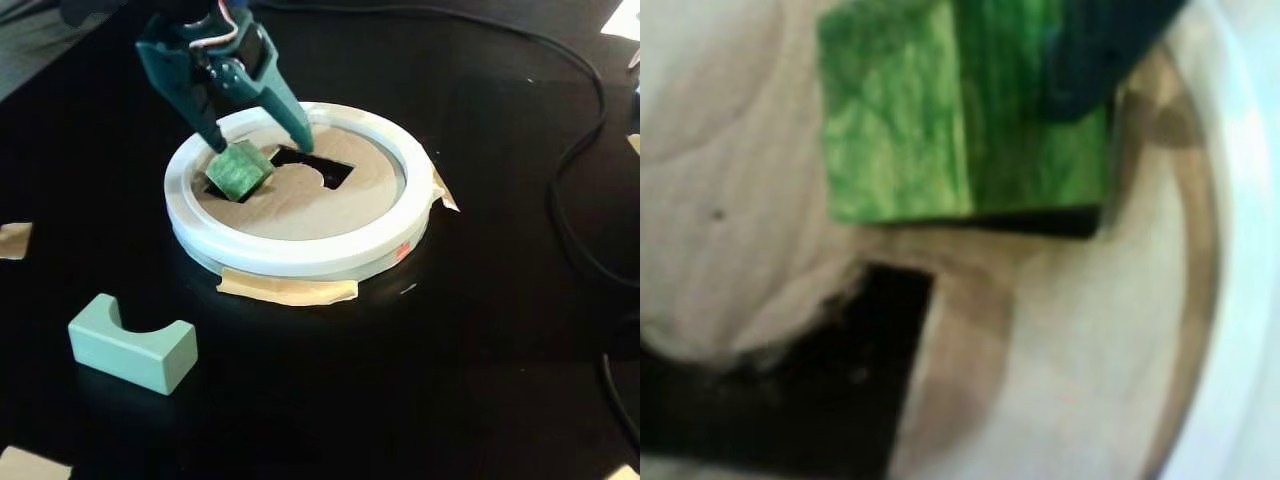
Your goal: Pick up the square block and drop it in corresponding square shaped hole
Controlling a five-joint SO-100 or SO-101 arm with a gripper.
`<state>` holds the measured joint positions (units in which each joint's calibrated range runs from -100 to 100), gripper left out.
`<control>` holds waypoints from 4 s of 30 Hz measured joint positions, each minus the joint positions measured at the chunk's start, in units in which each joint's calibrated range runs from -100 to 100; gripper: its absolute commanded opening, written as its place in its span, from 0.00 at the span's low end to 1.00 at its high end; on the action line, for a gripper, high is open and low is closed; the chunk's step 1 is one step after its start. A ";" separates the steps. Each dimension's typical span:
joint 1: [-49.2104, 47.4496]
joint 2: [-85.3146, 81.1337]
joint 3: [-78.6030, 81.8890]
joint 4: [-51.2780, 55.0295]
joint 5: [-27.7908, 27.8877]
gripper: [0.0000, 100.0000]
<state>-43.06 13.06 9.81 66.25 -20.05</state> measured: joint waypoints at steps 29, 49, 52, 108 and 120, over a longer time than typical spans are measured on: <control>-6.69 -8.02 3.42 10.86 -7.57 0.79; 6.79 -5.62 3.32 1.65 -0.20 0.79; 3.80 -3.39 3.42 -0.58 -0.10 0.79; 51.05 -86.94 59.05 1.75 16.26 0.78; 56.14 -111.64 87.07 -5.04 17.68 0.78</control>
<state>13.09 -98.57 96.88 61.20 -2.37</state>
